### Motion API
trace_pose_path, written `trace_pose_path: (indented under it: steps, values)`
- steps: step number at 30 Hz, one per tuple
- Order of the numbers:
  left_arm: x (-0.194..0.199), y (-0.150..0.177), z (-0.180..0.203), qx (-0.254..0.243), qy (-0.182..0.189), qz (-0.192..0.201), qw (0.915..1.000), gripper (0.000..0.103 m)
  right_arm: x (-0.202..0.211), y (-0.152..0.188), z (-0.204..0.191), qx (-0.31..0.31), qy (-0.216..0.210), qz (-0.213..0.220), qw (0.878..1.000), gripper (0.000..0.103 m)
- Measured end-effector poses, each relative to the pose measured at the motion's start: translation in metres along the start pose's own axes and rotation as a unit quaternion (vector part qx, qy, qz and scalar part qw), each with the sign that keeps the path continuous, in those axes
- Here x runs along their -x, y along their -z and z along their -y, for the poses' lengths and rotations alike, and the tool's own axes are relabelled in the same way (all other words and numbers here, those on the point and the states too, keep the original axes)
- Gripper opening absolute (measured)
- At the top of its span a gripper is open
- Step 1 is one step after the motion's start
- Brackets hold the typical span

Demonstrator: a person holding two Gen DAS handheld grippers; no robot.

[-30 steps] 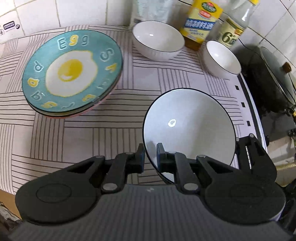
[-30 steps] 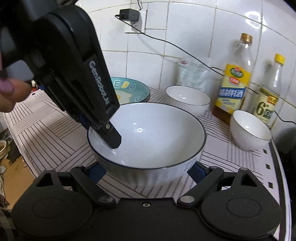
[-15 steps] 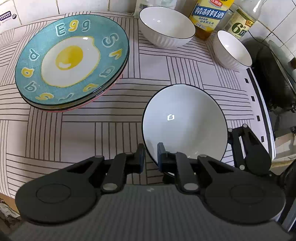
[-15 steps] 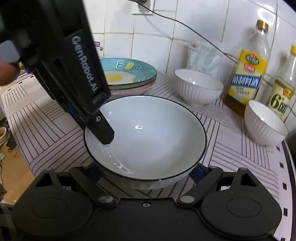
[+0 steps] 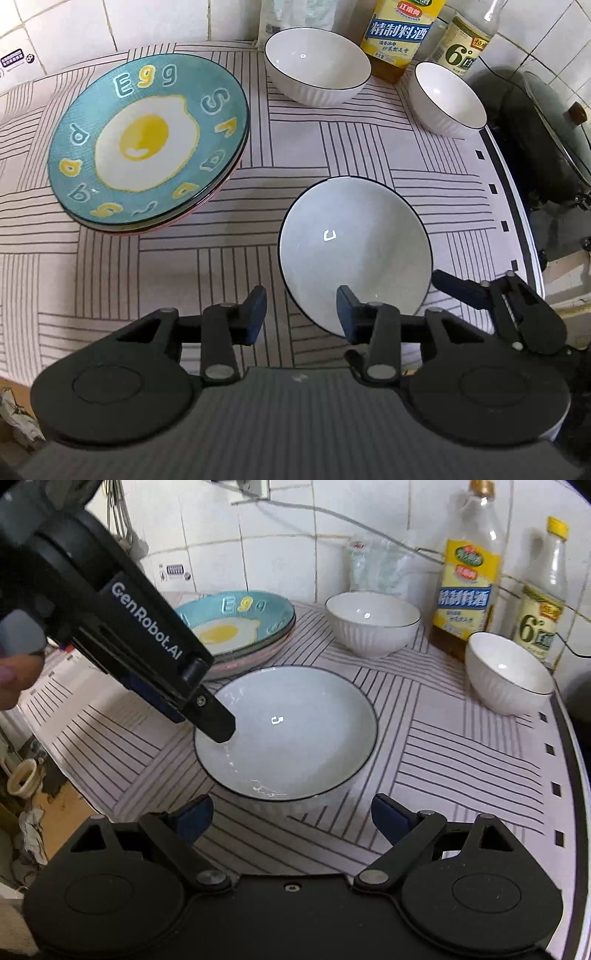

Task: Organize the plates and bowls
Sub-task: 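Carry the white bowl beside the egg plate stack and open both grippers, then move both grippers to the white bowl by the bottles and close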

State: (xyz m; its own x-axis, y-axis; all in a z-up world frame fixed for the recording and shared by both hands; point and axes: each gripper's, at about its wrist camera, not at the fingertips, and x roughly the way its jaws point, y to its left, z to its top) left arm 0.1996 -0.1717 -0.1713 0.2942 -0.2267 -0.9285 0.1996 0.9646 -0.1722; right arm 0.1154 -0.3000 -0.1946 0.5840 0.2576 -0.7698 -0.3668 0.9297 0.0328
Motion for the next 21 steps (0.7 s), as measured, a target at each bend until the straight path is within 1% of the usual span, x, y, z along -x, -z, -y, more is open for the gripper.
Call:
trace_pose_path:
  steps: [2, 4, 5, 6, 8, 12, 16, 17, 18, 20, 21]
  values:
    - [0.009, 0.000, 0.002, -0.003, -0.003, -0.007, 1.0000, 0.041, 0.013, 0.001, 0.001, -0.007, -0.001, 0.004, 1.000, 0.094]
    - [0.021, 0.000, 0.005, -0.008, -0.001, -0.008, 0.9999, 0.046, 0.023, -0.001, 0.003, -0.007, -0.004, 0.004, 1.000, 0.089]
    - [0.025, 0.000, 0.007, -0.012, -0.001, -0.007, 0.9999, 0.051, 0.029, -0.002, 0.003, -0.006, -0.005, 0.004, 1.000, 0.086]
    - [0.030, 0.000, 0.009, -0.018, -0.001, -0.002, 0.9998, 0.053, 0.035, -0.003, 0.003, -0.006, -0.005, 0.005, 1.000, 0.085]
    - [0.040, 0.000, 0.012, -0.029, -0.007, -0.001, 0.9996, 0.054, 0.044, -0.006, 0.005, -0.012, -0.001, 0.008, 1.000, 0.084]
    - [0.056, -0.001, 0.018, -0.053, -0.009, -0.014, 0.9984, 0.055, 0.059, -0.015, 0.010, -0.034, 0.007, 0.010, 0.999, 0.082]
    - [0.073, 0.001, 0.026, -0.090, -0.021, -0.007, 0.9957, 0.056, 0.071, -0.026, 0.021, -0.091, 0.013, 0.002, 0.996, 0.077]
    - [0.076, 0.000, 0.027, -0.094, -0.020, -0.004, 0.9953, 0.056, 0.075, -0.028, 0.023, -0.106, 0.017, 0.003, 0.994, 0.073]
    - [0.079, 0.000, 0.028, -0.100, -0.020, 0.002, 0.9948, 0.056, 0.077, -0.029, 0.024, -0.117, 0.022, 0.001, 0.993, 0.066]
    - [0.086, 0.000, 0.030, -0.115, -0.019, 0.010, 0.9932, 0.056, 0.078, -0.030, 0.023, -0.127, 0.038, -0.001, 0.991, 0.060]
    - [0.088, 0.000, 0.031, -0.119, -0.022, 0.013, 0.9925, 0.056, 0.079, -0.030, 0.023, -0.135, 0.043, -0.004, 0.990, 0.059]
